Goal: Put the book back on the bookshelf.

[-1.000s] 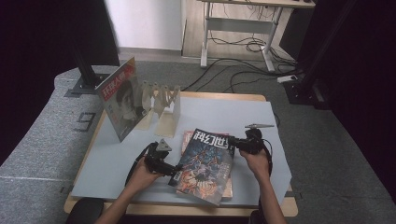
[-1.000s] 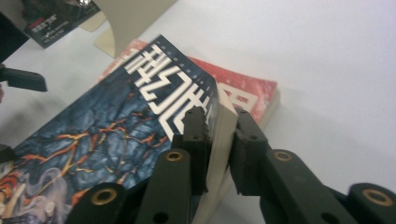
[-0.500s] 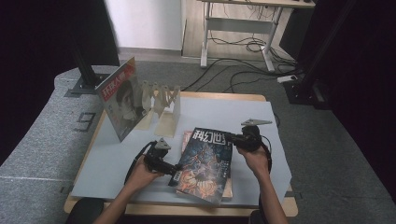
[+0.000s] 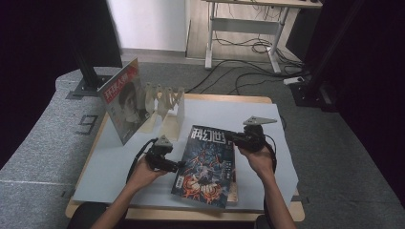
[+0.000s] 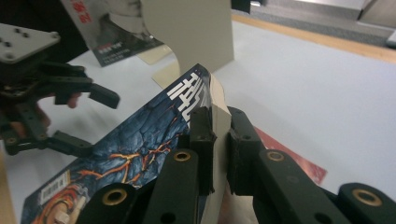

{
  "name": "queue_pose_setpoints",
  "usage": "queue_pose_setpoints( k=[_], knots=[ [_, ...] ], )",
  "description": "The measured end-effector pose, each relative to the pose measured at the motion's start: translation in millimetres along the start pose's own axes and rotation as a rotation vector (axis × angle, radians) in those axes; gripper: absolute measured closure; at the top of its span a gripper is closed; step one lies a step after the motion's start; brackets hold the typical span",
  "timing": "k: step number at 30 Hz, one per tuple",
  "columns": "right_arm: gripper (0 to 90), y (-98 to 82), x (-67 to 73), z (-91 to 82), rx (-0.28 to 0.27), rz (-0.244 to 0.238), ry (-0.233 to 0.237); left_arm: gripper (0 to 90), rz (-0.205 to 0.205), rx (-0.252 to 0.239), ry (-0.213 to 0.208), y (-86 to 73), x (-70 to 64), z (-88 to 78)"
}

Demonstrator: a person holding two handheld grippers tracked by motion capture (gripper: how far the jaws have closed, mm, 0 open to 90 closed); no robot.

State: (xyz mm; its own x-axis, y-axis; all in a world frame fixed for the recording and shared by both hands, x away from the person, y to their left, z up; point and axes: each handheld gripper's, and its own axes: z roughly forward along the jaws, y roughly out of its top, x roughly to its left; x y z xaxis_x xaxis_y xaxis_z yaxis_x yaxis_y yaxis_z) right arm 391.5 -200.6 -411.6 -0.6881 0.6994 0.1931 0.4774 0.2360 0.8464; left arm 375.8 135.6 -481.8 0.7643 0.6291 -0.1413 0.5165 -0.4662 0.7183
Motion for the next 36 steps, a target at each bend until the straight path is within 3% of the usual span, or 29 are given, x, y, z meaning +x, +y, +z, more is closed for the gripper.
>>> queue_pose_setpoints(
  k=[13,21,28,31,36],
  knots=[
    [81.5,21.2,26.8,-3.7,-0.033,-0.08,0.058,18.9,-0.013,-0.019,-0.057,22.9,13.0,-4.2],
    [81.5,24.2,32.2,-5.3,-0.048,-0.095,0.089,22.5,-0.027,-0.021,-0.128,30.7,14.4,-0.8],
    [81.5,27.6,38.6,-7.0,-0.057,-0.119,0.114,21.8,-0.073,-0.036,-0.2,37.4,23.1,1.7],
    [81.5,29.2,41.1,-6.7,-0.057,-0.128,0.122,28.6,-0.068,-0.04,-0.225,39.4,22.9,-0.9],
    [81.5,30.7,42.7,-6.8,-0.058,-0.131,0.139,34.3,-0.089,-0.019,-0.233,40.7,24.9,-6.3]
  ],
)
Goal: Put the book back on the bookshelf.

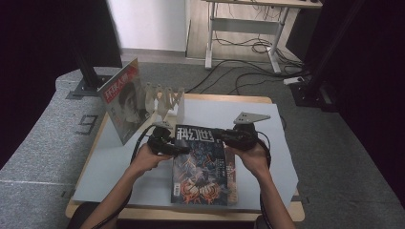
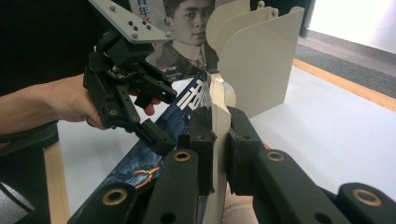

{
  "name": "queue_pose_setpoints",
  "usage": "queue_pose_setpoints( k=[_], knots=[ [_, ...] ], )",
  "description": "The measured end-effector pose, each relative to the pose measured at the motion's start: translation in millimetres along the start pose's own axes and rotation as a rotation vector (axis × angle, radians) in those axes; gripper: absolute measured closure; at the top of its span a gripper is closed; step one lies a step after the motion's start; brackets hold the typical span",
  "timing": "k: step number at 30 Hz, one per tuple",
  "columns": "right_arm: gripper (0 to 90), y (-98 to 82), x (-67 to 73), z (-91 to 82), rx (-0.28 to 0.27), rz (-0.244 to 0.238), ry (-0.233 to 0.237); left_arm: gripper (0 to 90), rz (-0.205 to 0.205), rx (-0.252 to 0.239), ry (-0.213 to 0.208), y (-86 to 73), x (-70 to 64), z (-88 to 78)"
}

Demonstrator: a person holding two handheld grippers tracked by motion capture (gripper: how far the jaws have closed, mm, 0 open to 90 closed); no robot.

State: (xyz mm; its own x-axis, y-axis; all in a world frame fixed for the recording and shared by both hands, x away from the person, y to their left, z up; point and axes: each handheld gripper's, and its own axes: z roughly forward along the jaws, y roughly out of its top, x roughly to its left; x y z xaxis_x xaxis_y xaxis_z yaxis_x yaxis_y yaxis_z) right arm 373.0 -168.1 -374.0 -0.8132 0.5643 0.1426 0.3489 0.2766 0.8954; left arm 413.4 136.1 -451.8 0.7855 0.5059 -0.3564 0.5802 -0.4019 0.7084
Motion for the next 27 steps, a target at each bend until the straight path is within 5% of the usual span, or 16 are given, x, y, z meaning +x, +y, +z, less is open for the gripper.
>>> queue_pose_setpoints(
  k=[6,10,15,23,25,27],
  knots=[
    [81.4,0.5,0.6,1.5,0.0,0.006,0.021,42.3,-0.025,0.008,-0.016,0.7,1.6,-9.2],
    [81.3,1.3,-0.1,2.5,0.003,0.01,0.021,58.8,0.0,-0.013,-0.026,2.2,-2.9,-23.1],
    [81.3,4.3,1.1,2.7,-0.006,0.012,0.037,68.5,0.044,0.008,-0.038,7.6,-11.2,-34.3],
    [81.2,15.2,6.1,-3.1,-0.043,-0.004,0.059,66.8,0.111,-0.008,-0.021,26.4,-15.7,-53.8],
    [81.3,17.6,8.0,-3.2,-0.047,-0.012,0.087,66.1,0.09,-0.051,-0.068,32.9,-14.2,-60.5],
    [81.3,19.9,12.3,-0.9,-0.047,-0.025,0.097,67.8,0.102,-0.047,-0.064,39.2,-17.0,-65.1]
  ],
)
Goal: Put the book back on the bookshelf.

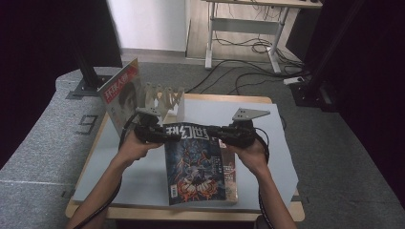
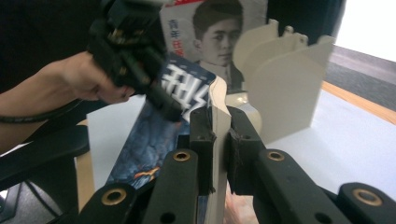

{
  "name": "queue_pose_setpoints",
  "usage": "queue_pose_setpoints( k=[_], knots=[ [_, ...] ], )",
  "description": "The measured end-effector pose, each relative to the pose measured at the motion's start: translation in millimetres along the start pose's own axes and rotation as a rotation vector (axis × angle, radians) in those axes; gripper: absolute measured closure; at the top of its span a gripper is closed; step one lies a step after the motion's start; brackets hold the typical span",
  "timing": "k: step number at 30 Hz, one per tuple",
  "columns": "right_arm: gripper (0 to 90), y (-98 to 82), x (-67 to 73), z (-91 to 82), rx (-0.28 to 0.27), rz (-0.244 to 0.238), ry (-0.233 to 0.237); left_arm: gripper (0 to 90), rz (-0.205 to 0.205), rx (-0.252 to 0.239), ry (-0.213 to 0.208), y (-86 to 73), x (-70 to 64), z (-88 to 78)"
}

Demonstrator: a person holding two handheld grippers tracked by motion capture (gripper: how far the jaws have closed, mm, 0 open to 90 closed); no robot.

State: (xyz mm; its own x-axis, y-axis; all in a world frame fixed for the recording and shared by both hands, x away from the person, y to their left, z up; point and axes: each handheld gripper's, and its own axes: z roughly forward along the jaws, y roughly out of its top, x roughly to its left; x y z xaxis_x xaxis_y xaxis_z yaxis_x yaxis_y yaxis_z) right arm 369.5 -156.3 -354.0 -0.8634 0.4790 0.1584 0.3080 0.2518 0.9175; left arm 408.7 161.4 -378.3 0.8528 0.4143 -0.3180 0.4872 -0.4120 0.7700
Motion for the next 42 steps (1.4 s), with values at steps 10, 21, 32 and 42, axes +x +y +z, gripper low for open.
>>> queue_pose_setpoints(
  k=[10,21,32,42],
  knots=[
    [81.3,0.8,-2.7,9.3,0.041,0.009,-0.03,75.6,0.043,0.131,0.024,11.3,-13.8,-5.7],
    [80.6,-0.3,-8.1,5.3,0.043,0.026,-0.04,81.6,-0.002,0.095,-0.05,16.1,-17.2,-13.6],
    [66.9,2.5,-14.3,-0.8,0.02,0.032,-0.071,82.8,0.03,0.063,-0.034,25.4,-29.7,-24.6],
    [43.3,-17.9,-30.9,-12.5,0.088,0.009,-0.232,82.9,0.009,0.008,0.063,31.0,-28.2,-48.5]
  ],
)
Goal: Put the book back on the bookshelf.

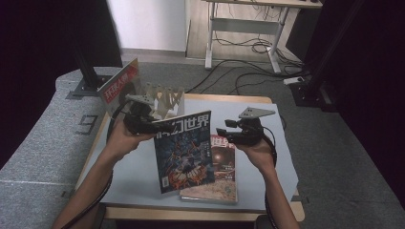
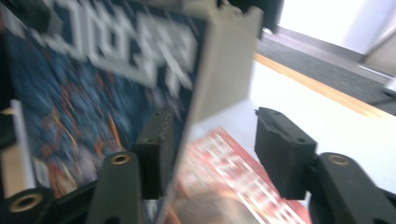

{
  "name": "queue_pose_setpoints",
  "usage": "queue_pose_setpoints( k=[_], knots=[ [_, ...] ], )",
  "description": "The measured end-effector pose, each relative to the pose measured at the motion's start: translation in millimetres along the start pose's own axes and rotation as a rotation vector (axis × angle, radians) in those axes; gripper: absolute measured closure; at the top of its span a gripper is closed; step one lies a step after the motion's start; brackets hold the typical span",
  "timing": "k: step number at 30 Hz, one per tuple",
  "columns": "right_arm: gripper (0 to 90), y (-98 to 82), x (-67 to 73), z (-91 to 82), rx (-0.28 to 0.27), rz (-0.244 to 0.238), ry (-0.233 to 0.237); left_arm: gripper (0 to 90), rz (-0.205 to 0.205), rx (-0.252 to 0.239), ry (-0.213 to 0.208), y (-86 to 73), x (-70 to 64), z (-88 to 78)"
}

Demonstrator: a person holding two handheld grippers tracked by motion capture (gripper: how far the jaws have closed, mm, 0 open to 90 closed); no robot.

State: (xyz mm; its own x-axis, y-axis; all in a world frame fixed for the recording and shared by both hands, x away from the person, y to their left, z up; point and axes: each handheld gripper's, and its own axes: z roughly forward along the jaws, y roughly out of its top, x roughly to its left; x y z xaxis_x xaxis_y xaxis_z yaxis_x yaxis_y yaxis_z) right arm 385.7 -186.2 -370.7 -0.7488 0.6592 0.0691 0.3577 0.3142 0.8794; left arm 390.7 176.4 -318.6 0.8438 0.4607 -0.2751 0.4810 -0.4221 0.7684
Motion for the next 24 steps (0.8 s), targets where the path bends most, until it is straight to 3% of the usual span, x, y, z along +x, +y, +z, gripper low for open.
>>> queue_pose_setpoints(
  k=[4,12,19,24],
  knots=[
    [39.6,-17.1,-10.6,1.9,0.043,0.009,-0.051,82.8,0.008,-0.005,0.058,1.5,-3.0,-8.6],
    [33.3,-65.8,-30.9,7.2,0.164,0.033,-0.138,82.8,0.021,-0.021,0.135,2.9,-5.0,-19.7],
    [30.1,-105.2,-47.3,0.0,0.165,0.146,-0.189,82.8,0.04,-0.043,0.212,3.5,-8.4,-31.5],
    [29.0,-128.5,-53.1,-3.2,0.178,0.179,-0.237,82.8,0.05,-0.058,0.256,3.2,-11.4,-39.0]
  ],
)
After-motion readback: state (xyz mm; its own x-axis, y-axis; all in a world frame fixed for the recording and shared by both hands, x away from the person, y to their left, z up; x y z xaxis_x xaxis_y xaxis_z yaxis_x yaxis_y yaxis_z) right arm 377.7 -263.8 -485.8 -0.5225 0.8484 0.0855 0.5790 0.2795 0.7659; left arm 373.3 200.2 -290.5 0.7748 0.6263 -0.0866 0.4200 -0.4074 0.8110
